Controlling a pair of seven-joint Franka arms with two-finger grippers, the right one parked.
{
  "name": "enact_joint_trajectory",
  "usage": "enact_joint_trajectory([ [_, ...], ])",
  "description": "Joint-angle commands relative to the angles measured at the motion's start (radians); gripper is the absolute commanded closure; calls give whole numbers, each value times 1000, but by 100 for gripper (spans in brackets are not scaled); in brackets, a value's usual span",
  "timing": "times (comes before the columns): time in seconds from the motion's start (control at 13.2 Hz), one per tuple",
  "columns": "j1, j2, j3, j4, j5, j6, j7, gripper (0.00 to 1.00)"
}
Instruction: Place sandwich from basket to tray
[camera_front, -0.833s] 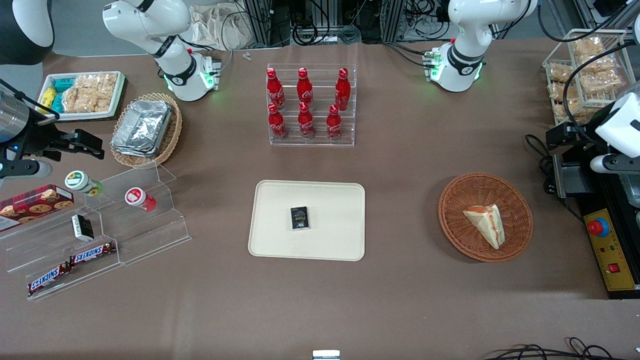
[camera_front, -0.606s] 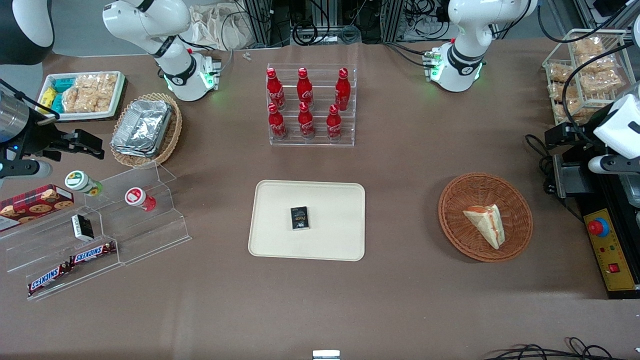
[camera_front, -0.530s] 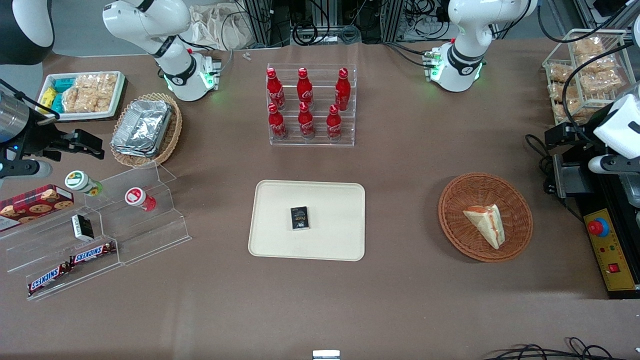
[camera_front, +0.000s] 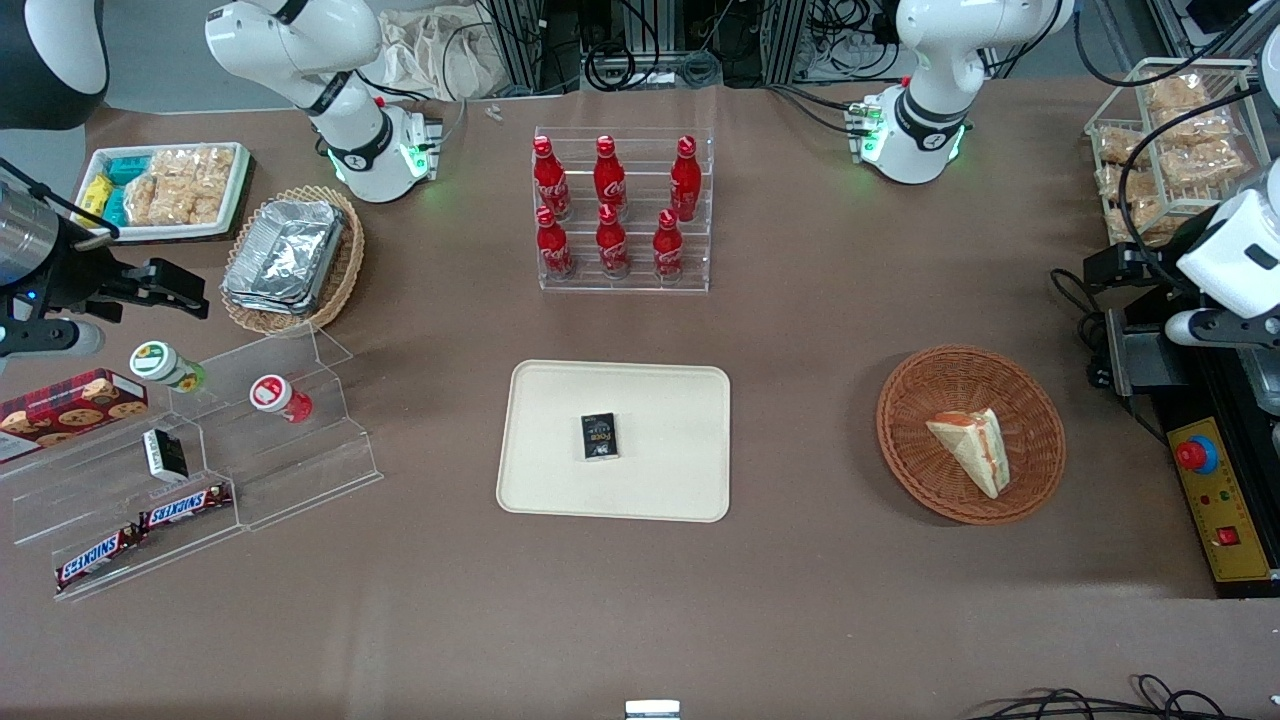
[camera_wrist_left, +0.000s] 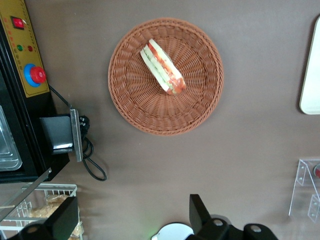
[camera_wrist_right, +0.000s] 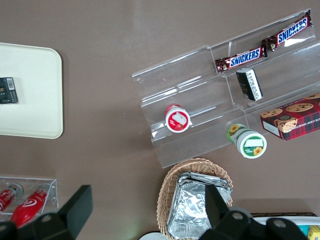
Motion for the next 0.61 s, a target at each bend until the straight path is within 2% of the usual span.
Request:
enact_joint_trajectory([
  [0.0, 4, 20, -2, 32, 12, -31, 21, 1],
  [0.38, 10, 17, 3, 35, 15, -34, 67, 1],
  [0.53, 45, 25, 1, 29, -10, -3, 87, 4],
])
